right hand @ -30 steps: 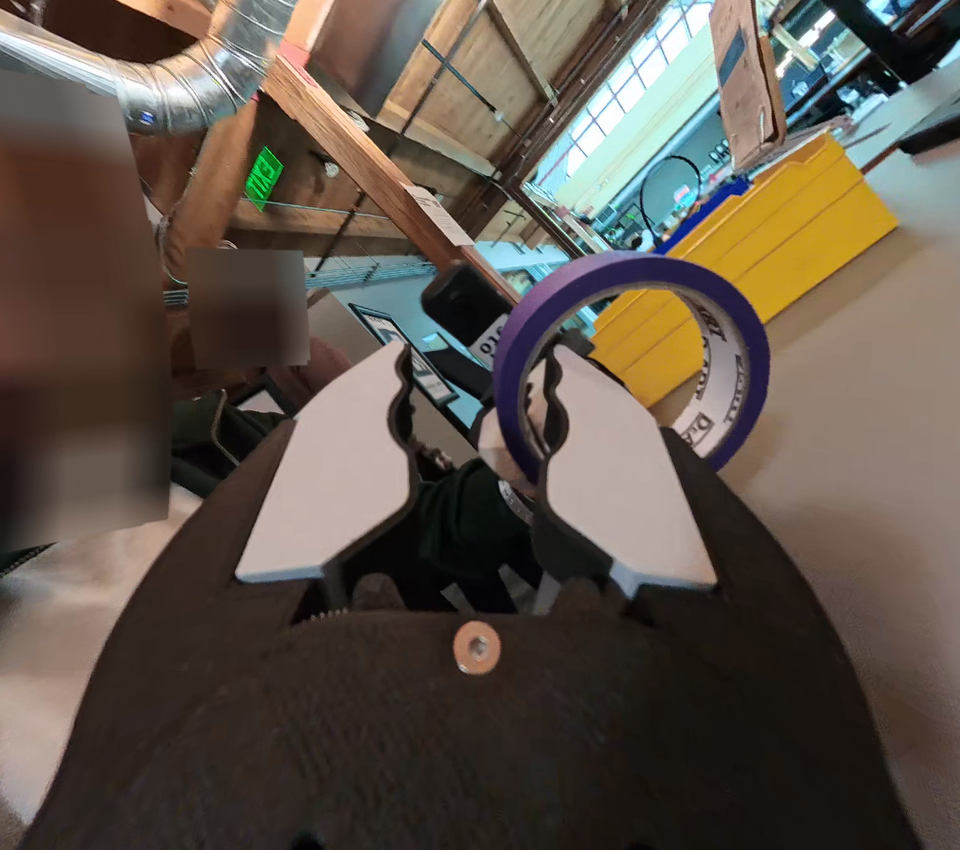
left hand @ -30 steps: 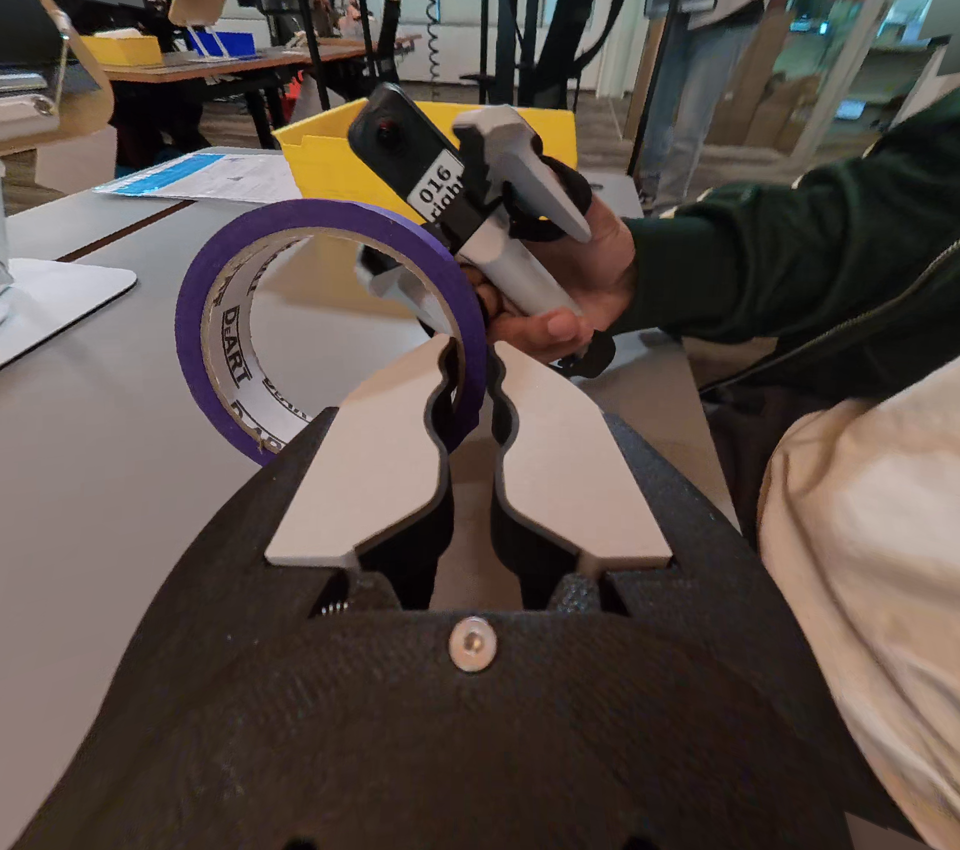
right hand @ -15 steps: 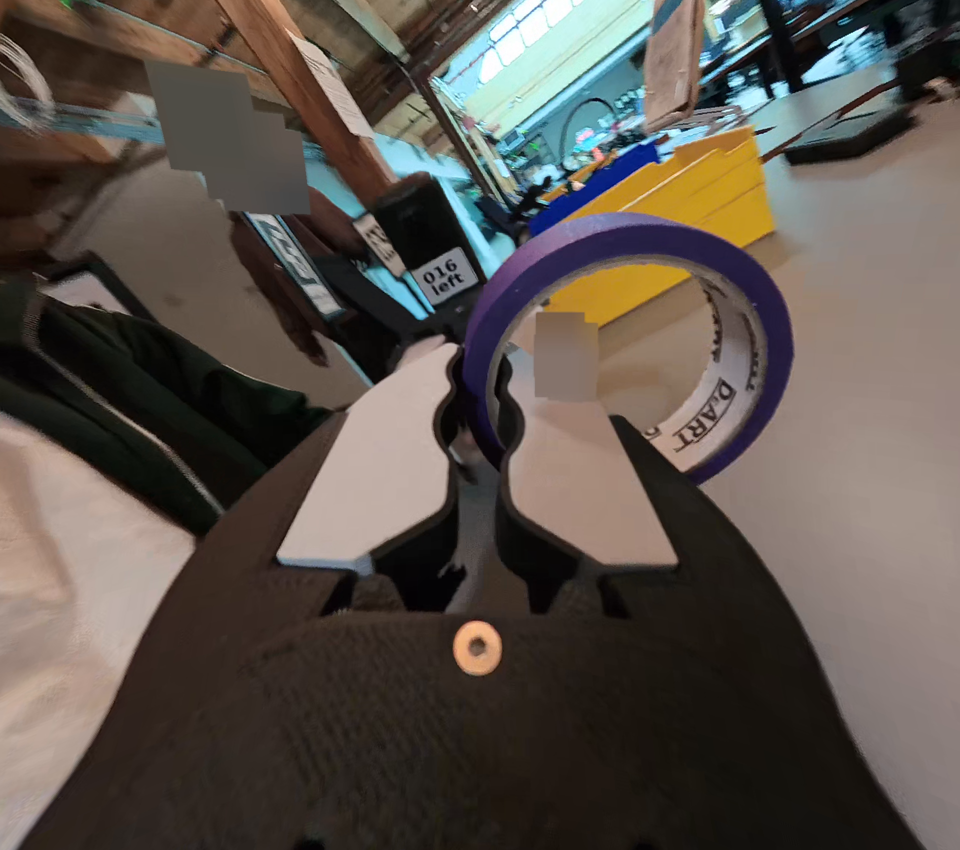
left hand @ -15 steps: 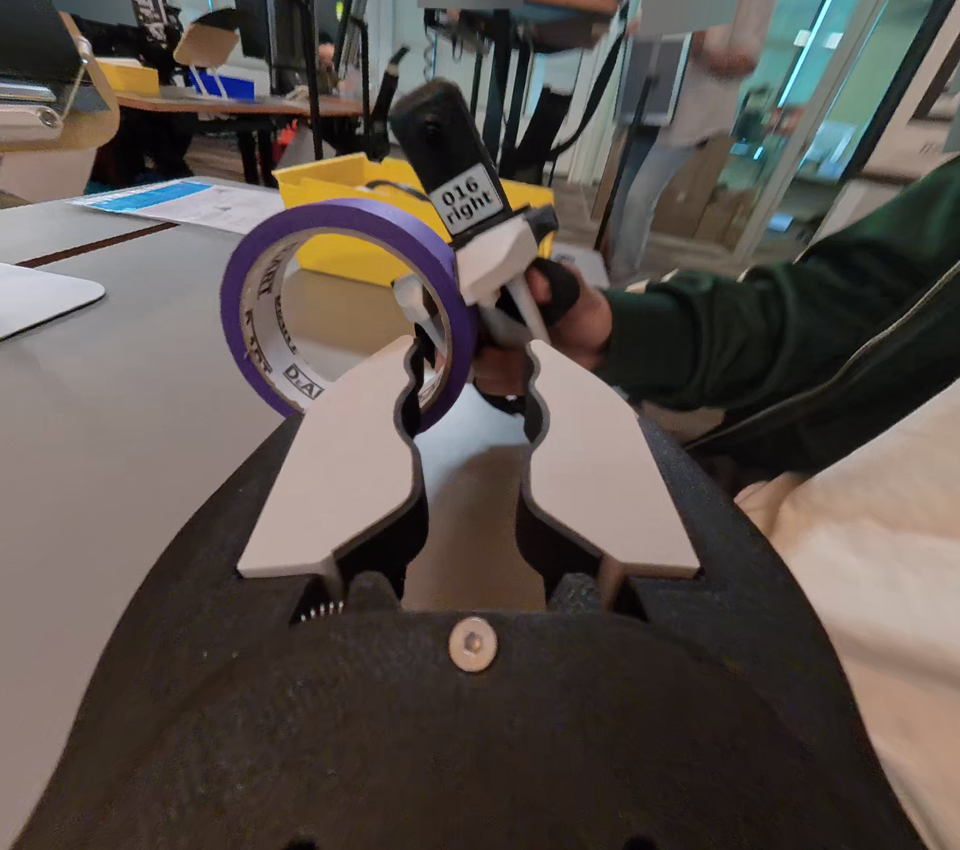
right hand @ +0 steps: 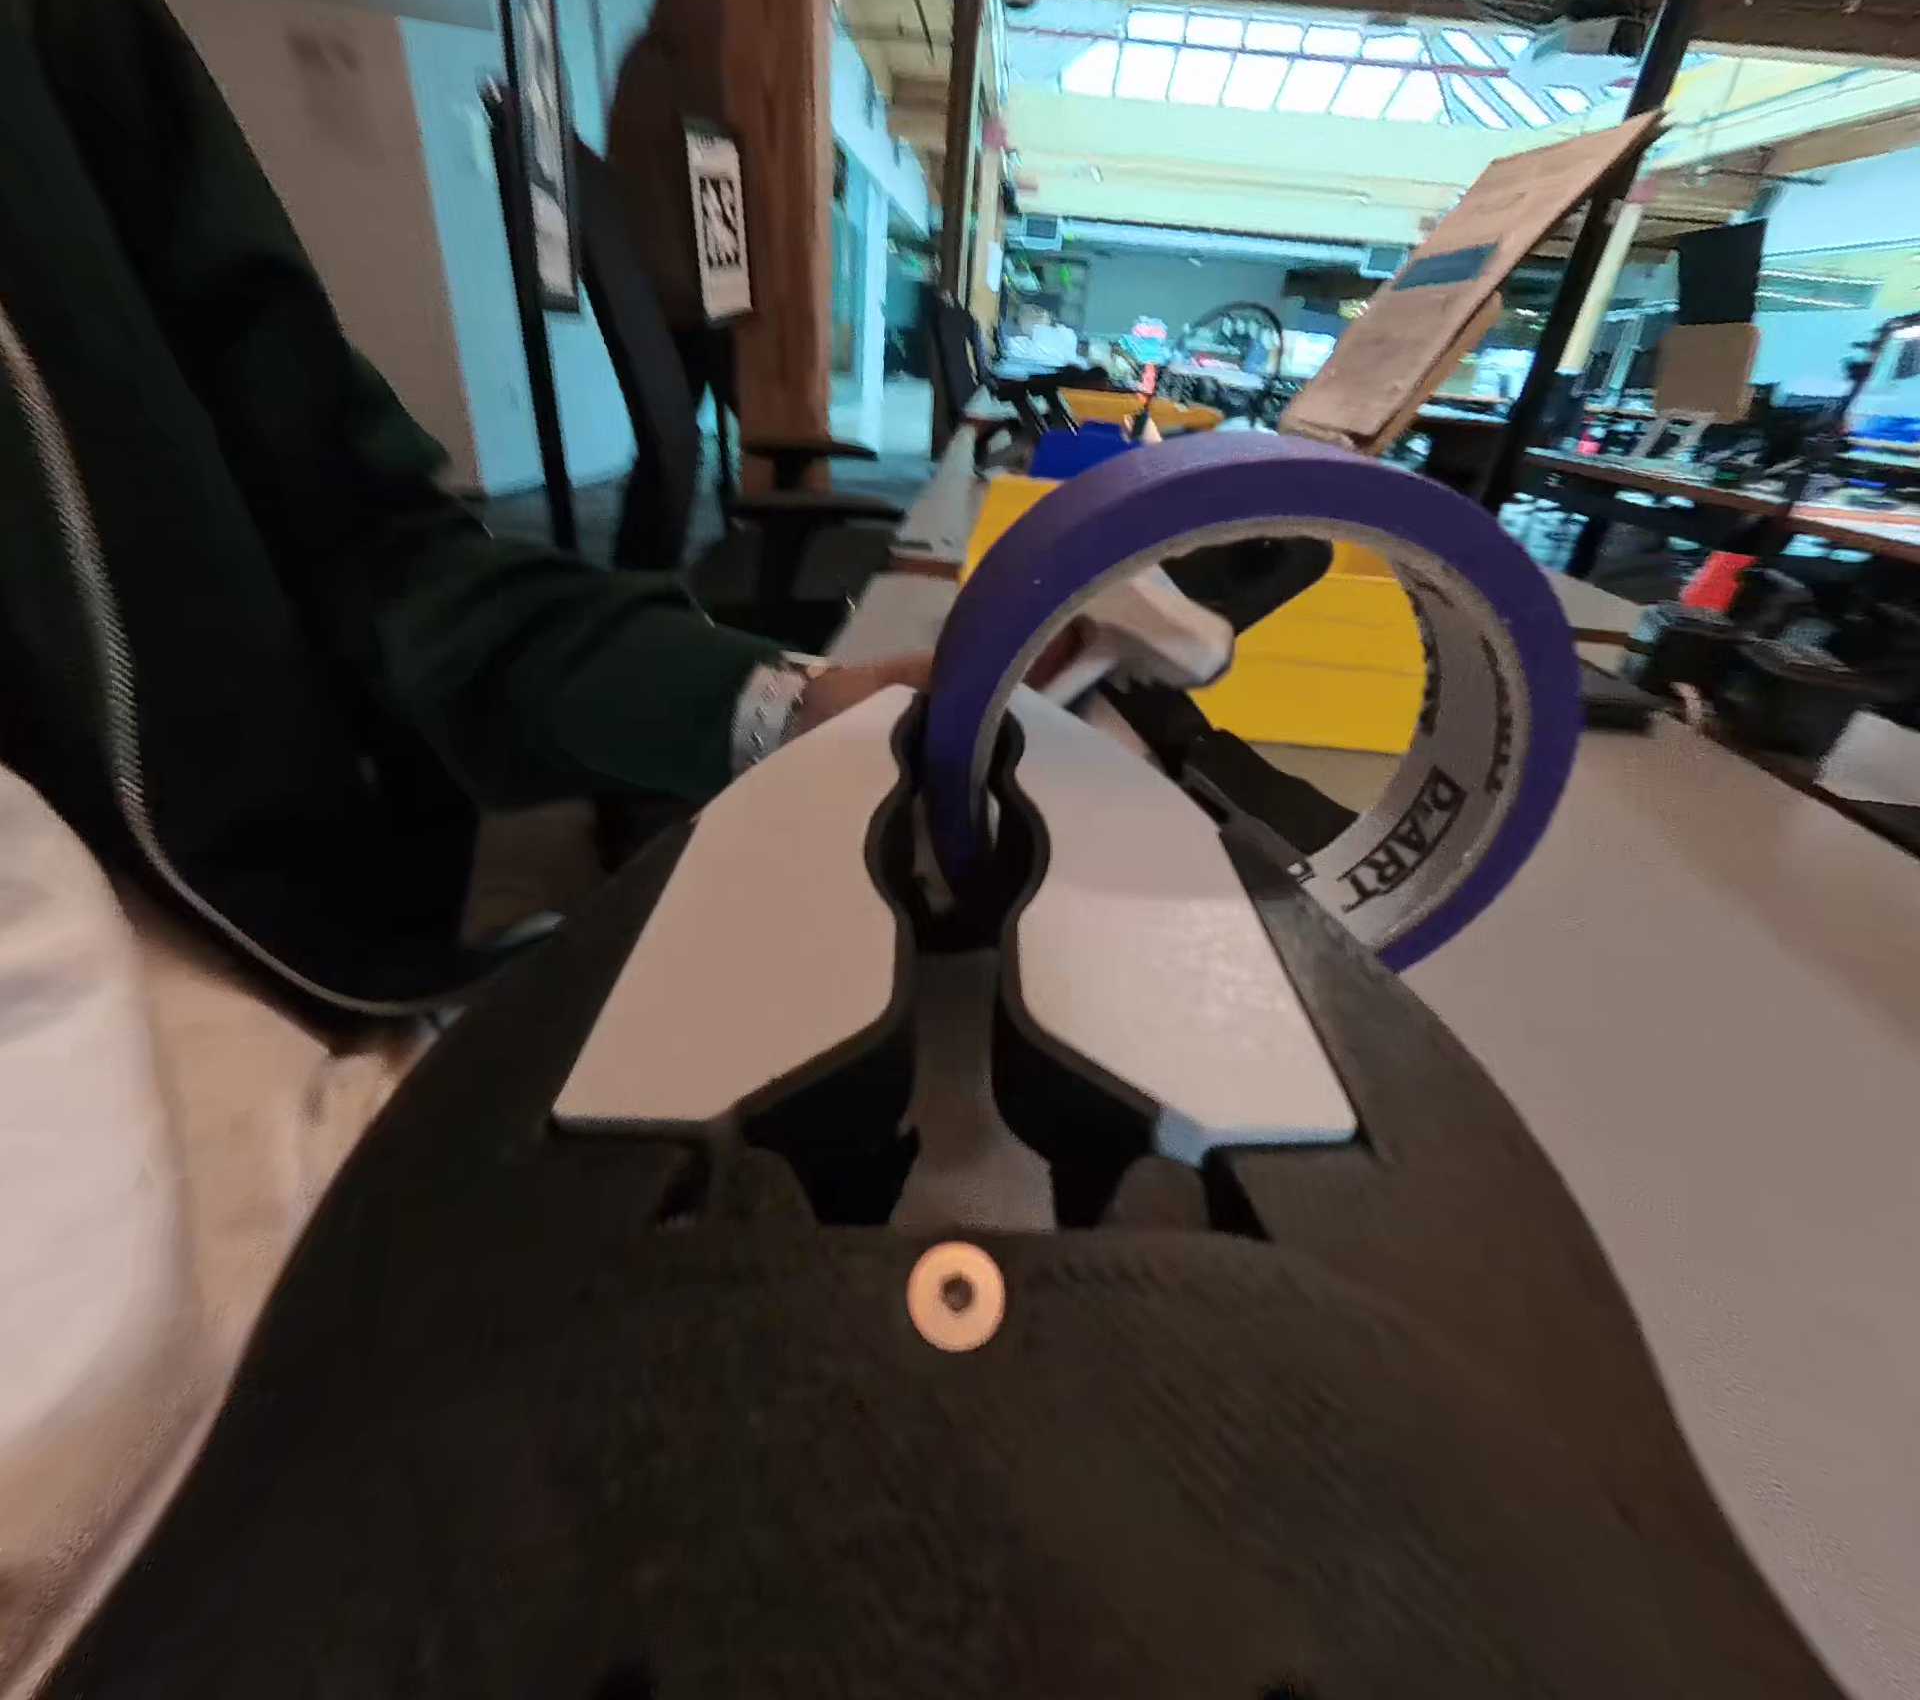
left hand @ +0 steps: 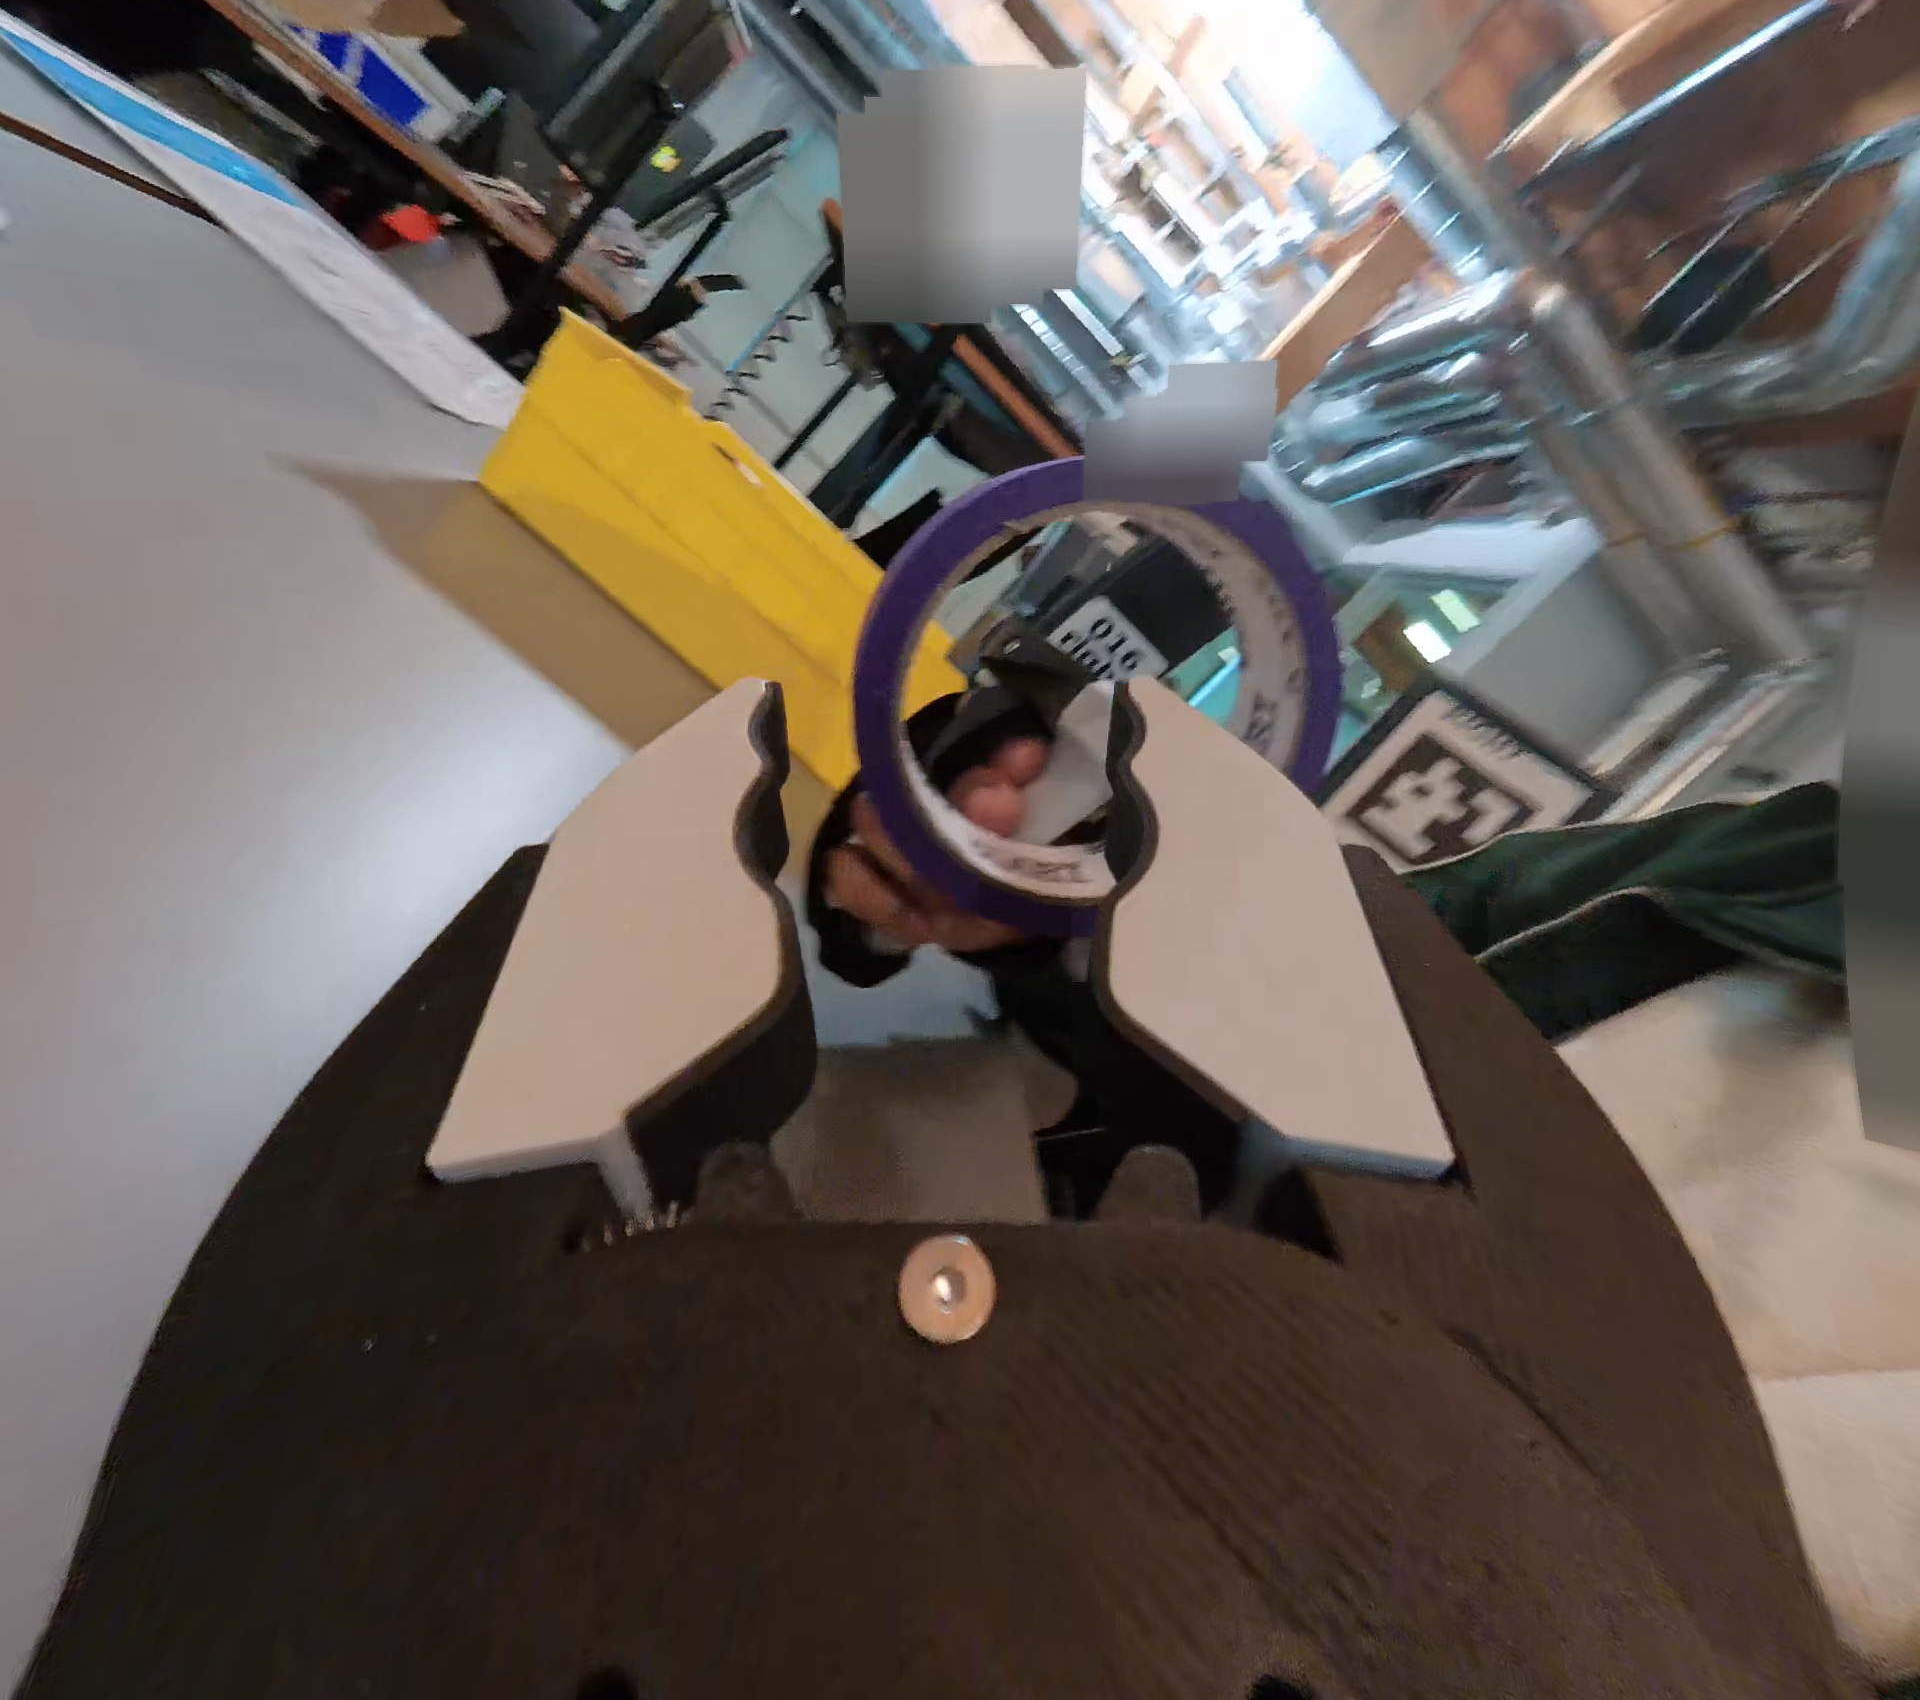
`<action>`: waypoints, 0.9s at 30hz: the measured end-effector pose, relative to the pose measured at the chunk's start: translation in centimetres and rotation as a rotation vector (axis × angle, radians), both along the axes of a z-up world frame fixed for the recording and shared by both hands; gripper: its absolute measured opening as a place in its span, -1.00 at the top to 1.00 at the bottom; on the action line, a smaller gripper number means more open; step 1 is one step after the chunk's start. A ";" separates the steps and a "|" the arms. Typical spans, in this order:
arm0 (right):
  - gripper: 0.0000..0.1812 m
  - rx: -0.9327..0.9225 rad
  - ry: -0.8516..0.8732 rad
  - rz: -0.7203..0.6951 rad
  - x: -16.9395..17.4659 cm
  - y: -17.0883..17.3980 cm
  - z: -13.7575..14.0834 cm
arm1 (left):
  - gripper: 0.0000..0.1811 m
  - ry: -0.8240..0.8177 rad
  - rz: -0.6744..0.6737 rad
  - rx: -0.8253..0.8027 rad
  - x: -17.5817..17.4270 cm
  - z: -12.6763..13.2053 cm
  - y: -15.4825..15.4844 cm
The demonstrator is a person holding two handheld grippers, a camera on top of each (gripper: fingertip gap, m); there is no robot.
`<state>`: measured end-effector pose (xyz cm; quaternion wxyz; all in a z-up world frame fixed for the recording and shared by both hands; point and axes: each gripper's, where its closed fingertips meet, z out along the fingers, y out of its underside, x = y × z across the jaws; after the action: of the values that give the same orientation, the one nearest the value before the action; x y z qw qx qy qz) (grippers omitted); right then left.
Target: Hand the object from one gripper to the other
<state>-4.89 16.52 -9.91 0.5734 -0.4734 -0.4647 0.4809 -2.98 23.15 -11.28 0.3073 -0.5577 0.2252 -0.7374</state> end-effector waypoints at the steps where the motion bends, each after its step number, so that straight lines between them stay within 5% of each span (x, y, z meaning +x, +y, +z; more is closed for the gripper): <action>1: 0.88 -0.032 0.038 0.023 0.2 -0.2 0.5 | 0.35 0.034 0.021 0.049 0.0 -0.2 0.1; 9: 0.88 -0.104 0.084 0.134 -0.8 -1.5 0.8 | 0.41 0.243 0.110 0.344 0.5 -1.4 -0.2; 13: 0.88 -0.085 0.023 0.160 -2.2 -2.5 -0.3 | 0.85 0.318 0.173 0.571 0.3 -1.0 -0.8; 15: 0.88 -0.065 0.007 0.152 -2.5 -2.6 -0.5 | 0.86 0.337 0.213 0.643 0.0 -0.7 -0.7; 20: 0.86 -0.085 0.020 0.150 -2.4 -2.5 -0.2 | 0.88 0.239 0.213 0.554 -0.6 0.6 -0.5; 22: 0.64 -0.127 0.040 0.137 -2.2 -2.0 0.1 | 0.88 0.252 0.221 0.560 -0.8 0.5 -0.3; 25: 0.03 -0.262 0.168 0.064 -1.3 -0.1 1.8 | 0.88 0.253 0.223 0.558 -0.9 0.5 -0.2; 27: -0.07 -0.311 0.279 0.033 0.1 1.0 3.0 | 0.87 0.248 0.215 0.552 -0.8 0.5 -0.3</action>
<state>-4.77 17.54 -6.90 0.5440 -0.4773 -0.3087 0.6171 -3.82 22.88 -10.82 0.4934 -0.5596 0.3924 -0.5380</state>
